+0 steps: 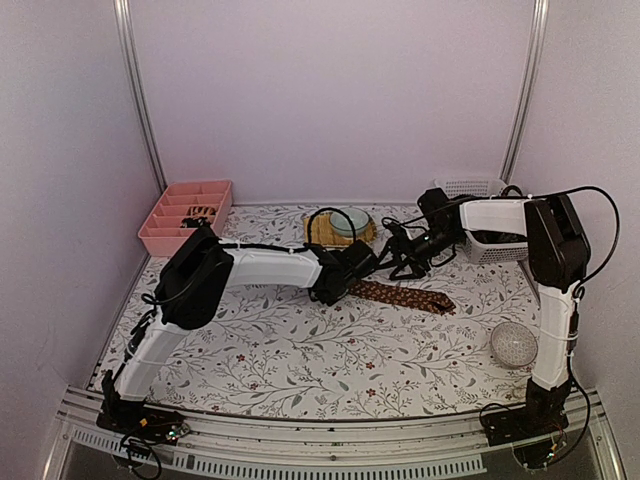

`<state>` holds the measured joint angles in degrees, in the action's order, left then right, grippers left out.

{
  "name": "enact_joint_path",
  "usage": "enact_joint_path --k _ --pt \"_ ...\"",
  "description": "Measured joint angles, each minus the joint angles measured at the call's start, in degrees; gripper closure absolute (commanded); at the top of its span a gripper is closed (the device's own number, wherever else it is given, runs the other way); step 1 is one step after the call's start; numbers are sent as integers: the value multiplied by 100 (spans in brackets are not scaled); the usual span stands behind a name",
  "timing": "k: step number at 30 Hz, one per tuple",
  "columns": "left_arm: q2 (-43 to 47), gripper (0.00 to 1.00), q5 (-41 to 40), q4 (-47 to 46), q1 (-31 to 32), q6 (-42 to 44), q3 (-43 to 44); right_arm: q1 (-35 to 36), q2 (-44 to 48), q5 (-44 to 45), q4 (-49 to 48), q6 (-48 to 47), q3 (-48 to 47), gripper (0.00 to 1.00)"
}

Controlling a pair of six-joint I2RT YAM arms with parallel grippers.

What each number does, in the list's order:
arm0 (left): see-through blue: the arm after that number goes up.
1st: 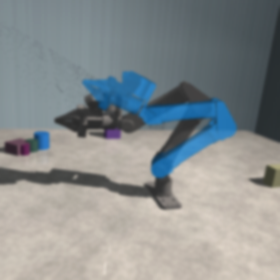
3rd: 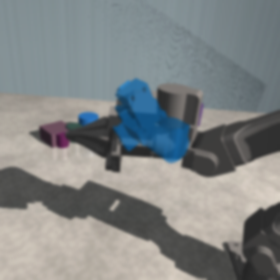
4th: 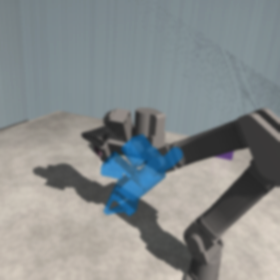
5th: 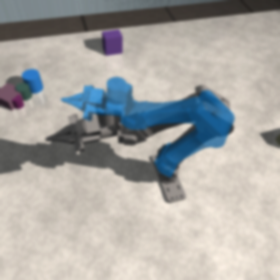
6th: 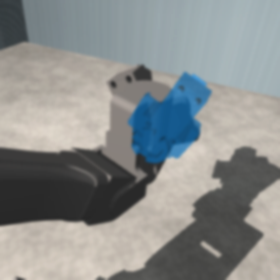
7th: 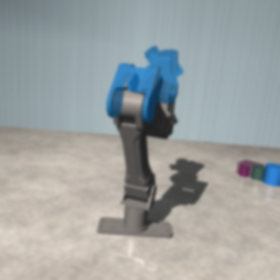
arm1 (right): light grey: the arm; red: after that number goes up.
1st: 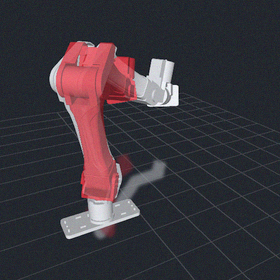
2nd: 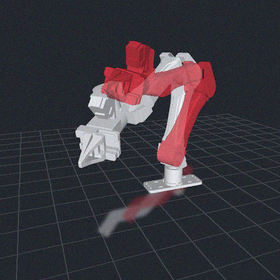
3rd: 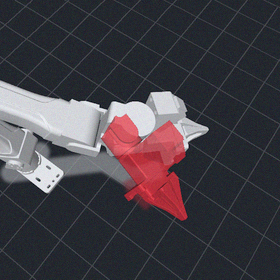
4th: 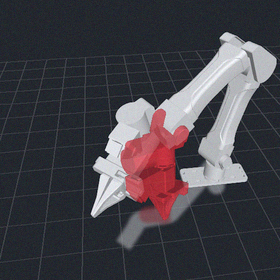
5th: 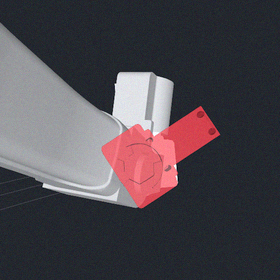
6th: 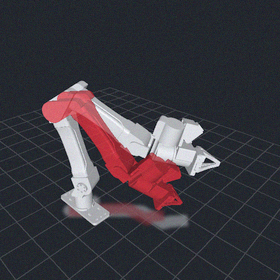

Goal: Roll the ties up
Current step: Roll the tie at the center of the board.

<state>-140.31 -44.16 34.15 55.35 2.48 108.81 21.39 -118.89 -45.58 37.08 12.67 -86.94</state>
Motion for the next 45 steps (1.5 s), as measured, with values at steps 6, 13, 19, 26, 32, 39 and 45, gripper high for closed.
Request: enact_joint_path --k 6,13,19,26,32,39,45 --pt "0 52 50 44 0 66 50 -4 0 0 2 0 -7 24" --pt "0 43 142 44 0 96 107 -4 0 0 17 0 -22 24" --pt "13 31 79 31 0 111 140 -7 0 0 46 -2 -107 25" --pt "81 24 -59 24 0 120 101 -7 0 0 66 0 -120 24" --pt "251 0 -127 -11 2 175 -24 -7 0 2 66 35 -205 24" --pt "863 0 573 -361 46 293 -369 -2 0 4 11 219 -507 25" --pt "1816 0 1714 -715 44 61 -992 118 0 146 -216 577 -737 25"
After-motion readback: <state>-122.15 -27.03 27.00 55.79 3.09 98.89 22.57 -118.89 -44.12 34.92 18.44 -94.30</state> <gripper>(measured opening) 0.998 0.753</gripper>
